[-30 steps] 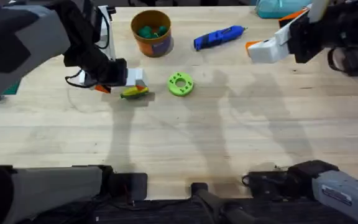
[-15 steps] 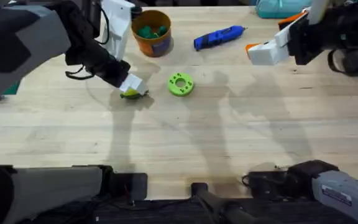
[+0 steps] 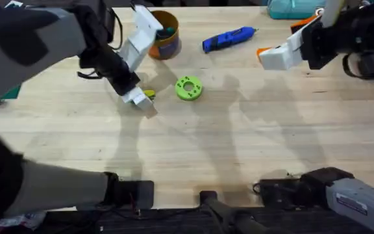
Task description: Pick up the gripper from the table and insert it into the empty holder that is missing its gripper. Then pick up a screw, insert it into the mounting hole, and use the screwdriver to tighten it. Finally, clean up the table by picking up the vegetable and placing it into the bucket.
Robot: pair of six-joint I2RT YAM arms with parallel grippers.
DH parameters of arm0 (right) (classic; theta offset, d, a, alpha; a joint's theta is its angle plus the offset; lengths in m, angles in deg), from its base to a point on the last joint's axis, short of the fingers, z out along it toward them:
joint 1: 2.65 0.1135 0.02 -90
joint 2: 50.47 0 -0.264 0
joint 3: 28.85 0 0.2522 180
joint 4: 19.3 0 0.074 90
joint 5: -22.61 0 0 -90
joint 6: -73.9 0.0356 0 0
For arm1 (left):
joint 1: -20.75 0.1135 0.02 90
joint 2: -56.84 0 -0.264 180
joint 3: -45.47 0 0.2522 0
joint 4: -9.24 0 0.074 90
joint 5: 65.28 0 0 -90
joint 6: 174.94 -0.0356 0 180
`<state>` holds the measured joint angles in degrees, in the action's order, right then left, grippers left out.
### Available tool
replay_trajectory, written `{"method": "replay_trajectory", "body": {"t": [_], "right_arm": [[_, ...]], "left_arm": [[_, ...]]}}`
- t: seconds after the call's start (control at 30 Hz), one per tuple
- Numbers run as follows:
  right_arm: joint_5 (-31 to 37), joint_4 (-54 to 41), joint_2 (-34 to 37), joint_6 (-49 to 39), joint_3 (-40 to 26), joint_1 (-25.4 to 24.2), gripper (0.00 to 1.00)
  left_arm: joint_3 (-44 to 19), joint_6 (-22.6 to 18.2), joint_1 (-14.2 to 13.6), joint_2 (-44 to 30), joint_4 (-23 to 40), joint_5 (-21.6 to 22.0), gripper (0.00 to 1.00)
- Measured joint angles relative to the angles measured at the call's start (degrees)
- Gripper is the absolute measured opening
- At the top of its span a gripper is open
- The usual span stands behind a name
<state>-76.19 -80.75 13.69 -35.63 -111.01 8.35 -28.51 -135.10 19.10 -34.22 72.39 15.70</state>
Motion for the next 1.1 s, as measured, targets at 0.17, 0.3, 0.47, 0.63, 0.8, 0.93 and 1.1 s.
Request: {"method": "replay_trajectory", "body": {"t": [0.17,0.3,0.47,0.63,0.8,0.93,1.1], "right_arm": [[0.0,0.0,0.0,0.0,0.0,0.0,0.966],[0.0,-0.1,0.0,0.0,0.0,0.0,0.966],[0.0,-0.1,0.0,0.0,0.0,0.0,0.966],[0.0,-0.1,0.1,0.0,0.0,0.0,0.966],[0.0,-0.1,1.5,0.0,0.0,0.0,0.966],[0.0,-0.1,1.9,0.0,0.0,0.0,0.966],[0.0,-0.1,1.9,0.0,0.0,0.0,0.966]], "left_arm": [[0.0,-0.6,-0.1,-6.1,-0.2,-0.2,0.996],[-0.3,-0.9,0.0,-6.8,-0.9,0.1,0.996],[-0.3,-0.9,0.0,-6.8,-1.0,0.1,0.996],[-0.3,-0.9,0.0,-6.8,-1.0,0.1,0.996],[-0.3,-0.9,0.0,-6.8,-1.0,0.1,0.996],[-0.3,-0.8,0.0,-6.8,-1.0,0.1,0.996],[-0.3,-0.8,0.0,-6.8,-1.0,0.1,0.996]]}}
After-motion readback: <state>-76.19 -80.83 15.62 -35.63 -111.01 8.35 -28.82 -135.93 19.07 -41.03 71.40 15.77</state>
